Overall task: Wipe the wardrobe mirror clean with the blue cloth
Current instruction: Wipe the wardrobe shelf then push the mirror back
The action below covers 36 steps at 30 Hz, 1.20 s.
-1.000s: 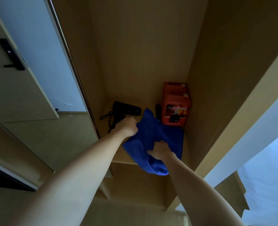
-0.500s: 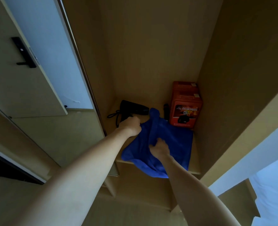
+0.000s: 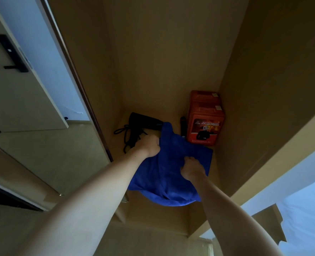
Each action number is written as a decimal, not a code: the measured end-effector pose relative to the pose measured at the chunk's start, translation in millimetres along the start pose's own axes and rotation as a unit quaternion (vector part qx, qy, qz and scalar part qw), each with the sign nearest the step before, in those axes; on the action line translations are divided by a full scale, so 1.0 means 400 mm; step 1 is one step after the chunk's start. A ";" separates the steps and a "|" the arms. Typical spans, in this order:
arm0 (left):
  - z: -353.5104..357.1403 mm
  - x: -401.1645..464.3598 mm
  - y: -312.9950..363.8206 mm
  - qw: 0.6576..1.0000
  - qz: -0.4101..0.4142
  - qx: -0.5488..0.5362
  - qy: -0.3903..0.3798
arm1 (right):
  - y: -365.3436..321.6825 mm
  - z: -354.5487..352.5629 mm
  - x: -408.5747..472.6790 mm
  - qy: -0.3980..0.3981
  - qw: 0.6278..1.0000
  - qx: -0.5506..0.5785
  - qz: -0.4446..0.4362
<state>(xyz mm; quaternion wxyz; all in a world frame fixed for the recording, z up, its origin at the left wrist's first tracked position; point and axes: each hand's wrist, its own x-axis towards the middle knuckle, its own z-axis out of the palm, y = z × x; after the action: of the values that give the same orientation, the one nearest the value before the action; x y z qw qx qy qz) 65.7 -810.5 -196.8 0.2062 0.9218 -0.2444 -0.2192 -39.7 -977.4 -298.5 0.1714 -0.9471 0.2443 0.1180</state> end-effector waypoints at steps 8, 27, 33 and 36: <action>0.046 0.047 0.047 1.000 0.004 0.002 0.017 | 0.059 -0.057 0.037 0.035 0.998 -0.041 0.012; 0.013 0.084 0.100 0.998 0.025 0.054 0.007 | 0.061 -0.272 0.064 0.209 0.977 -0.002 0.041; -0.030 0.068 0.082 1.000 0.012 0.021 0.011 | 0.001 -0.301 0.024 0.093 0.982 -0.043 -0.157; -0.030 0.058 0.071 1.000 0.010 0.016 0.008 | -0.011 -0.244 -0.012 -0.181 0.963 -0.131 -0.150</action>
<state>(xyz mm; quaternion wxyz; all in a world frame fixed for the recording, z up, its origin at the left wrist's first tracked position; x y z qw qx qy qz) 79.8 -842.3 -180.3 0.1952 0.9242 -0.2558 -0.2059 -27.7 -1009.1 -206.8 0.1028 -0.9500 0.0469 0.2912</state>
